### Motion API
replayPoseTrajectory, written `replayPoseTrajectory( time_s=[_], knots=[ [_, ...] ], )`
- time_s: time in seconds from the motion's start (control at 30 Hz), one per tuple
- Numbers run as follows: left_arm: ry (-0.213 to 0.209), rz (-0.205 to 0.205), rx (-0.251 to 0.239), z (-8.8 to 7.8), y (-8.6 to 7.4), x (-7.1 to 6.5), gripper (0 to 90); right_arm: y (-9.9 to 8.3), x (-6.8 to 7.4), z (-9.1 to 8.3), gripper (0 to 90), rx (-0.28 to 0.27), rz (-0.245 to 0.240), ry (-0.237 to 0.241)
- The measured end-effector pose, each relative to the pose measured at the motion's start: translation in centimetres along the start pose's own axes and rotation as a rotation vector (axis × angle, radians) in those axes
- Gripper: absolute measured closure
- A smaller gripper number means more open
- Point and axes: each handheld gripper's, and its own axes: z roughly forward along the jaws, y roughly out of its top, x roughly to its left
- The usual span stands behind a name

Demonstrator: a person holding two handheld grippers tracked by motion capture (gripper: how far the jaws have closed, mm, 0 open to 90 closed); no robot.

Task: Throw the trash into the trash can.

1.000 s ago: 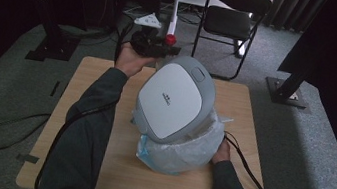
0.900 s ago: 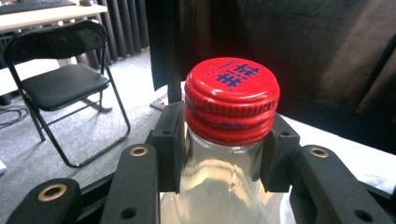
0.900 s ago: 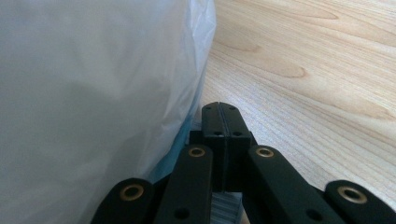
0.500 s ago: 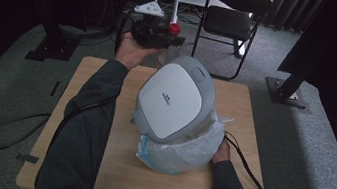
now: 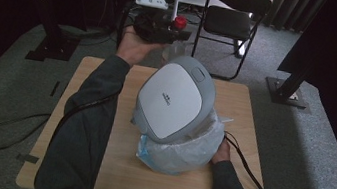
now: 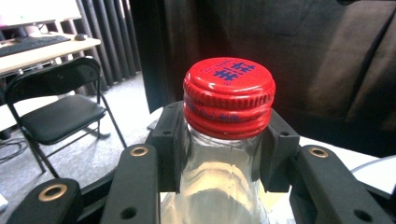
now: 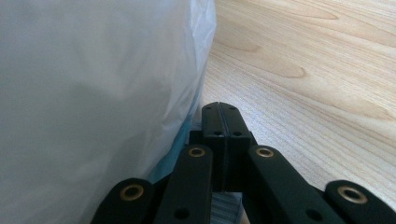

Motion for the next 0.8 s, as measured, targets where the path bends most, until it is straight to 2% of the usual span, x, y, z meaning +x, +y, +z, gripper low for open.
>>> replayPoseTrajectory(
  time_s=[0.17, 0.37, 0.8],
  knots=[
    [-0.021, 0.031, 0.011, 0.4, 1.1, -0.9, 58.9, 0.0, 0.0, 0.0, 90.0, -0.001, 0.000, 0.000],
    [-0.048, 0.039, -0.002, 1.2, 1.9, -1.8, 58.8, 0.0, 0.1, 0.0, 90.0, -0.001, 0.000, -0.004],
    [-0.112, 0.051, 0.022, 3.5, 2.3, -3.5, 58.9, 0.0, 0.1, 0.0, 90.0, 0.001, 0.004, -0.006]
  ],
)
